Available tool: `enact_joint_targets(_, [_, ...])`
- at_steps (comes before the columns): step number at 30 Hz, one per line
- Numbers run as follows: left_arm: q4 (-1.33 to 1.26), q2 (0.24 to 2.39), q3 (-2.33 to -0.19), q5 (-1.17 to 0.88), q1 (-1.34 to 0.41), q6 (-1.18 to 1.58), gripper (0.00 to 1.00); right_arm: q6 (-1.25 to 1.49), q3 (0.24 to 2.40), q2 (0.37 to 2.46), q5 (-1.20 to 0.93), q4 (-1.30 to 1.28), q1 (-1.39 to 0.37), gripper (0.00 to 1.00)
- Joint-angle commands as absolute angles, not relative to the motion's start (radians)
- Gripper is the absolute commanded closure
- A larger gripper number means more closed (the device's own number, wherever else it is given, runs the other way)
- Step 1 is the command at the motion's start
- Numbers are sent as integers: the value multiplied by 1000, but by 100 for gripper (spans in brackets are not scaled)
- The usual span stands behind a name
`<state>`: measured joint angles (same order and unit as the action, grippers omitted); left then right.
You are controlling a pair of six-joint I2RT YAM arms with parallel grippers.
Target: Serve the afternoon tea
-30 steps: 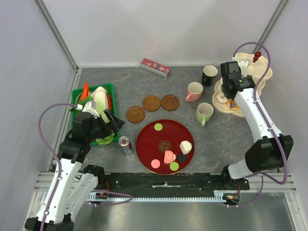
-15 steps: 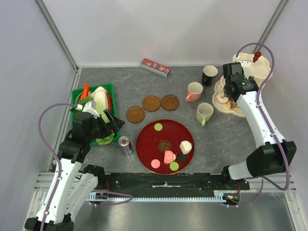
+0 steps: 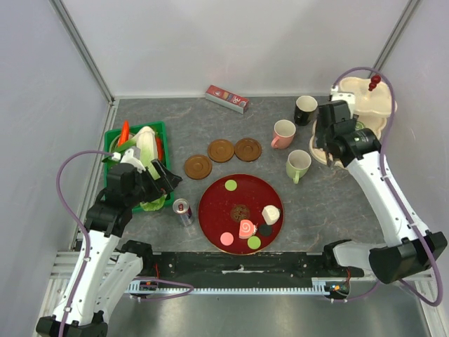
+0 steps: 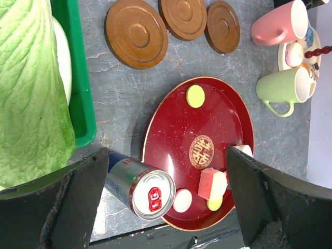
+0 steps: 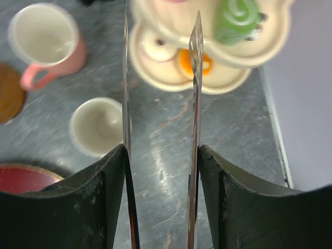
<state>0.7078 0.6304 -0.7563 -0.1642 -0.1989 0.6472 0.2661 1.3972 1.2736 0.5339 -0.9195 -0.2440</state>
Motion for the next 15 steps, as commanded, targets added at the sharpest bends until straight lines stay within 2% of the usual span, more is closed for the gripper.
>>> enact_joint_targets(1, [689, 634, -753, -166, -202, 621, 1, 291, 1425, 1244, 488, -953, -415, 36])
enact_joint_targets(6, [689, 637, -752, -163, -201, 621, 1, 305, 1473, 1244, 462, -971, -587, 37])
enact_joint_targets(15, [689, 650, -752, -161, -201, 621, 1, 350, 1460, 1269, 161, -1046, -891, 36])
